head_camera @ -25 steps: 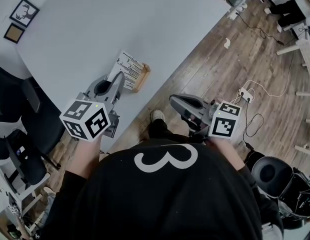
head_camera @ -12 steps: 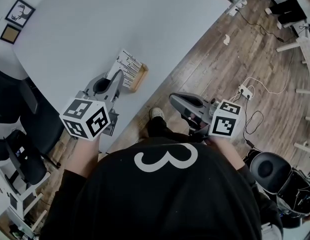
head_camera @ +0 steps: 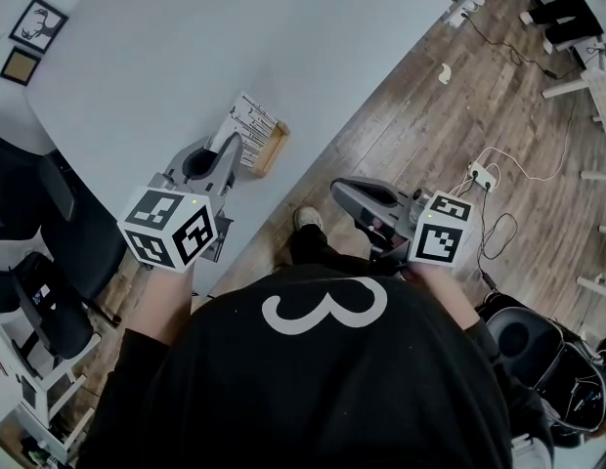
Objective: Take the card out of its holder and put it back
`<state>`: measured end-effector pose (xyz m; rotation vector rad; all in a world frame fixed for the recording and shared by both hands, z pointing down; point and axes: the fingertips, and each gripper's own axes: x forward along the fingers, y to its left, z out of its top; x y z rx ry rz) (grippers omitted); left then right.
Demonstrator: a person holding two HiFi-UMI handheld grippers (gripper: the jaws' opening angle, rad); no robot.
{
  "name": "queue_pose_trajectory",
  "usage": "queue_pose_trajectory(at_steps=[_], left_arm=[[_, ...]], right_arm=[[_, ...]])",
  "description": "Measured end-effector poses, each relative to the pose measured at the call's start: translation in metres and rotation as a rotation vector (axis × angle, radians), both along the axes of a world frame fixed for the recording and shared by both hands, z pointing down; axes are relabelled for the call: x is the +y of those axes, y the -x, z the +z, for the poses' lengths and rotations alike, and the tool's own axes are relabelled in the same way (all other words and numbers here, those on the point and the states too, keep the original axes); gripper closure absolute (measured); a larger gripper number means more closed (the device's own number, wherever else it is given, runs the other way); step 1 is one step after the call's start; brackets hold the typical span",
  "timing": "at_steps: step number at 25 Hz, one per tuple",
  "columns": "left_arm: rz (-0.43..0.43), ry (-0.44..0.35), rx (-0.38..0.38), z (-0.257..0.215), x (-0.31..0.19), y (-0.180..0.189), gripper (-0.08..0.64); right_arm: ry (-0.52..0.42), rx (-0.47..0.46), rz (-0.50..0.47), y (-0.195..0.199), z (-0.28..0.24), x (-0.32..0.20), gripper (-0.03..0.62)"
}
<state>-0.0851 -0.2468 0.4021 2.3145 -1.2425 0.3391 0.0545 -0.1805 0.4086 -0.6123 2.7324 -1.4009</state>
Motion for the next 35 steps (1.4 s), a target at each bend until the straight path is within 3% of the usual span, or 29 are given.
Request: queue_pose_trajectory(at_steps=[21, 29, 35], left_arm=[[0.011, 0.042, -0.061, 0.022, 0.003, -0.006, 0.535], [0.028, 0.096, -0.106, 0.050, 0.011, -0.016, 0.535], [0.041, 0.084, -0.116, 0.058, 0.012, -0.020, 0.535]], right_arm=[[0.015, -0.014, 0.004, 0.005, 0.000, -0.001, 0.581], [0.019, -0.016, 0.006, 0.002, 0.005, 0.003, 0.581], [0.018, -0.016, 0.015, -0.001, 0.007, 0.005, 0.581]])
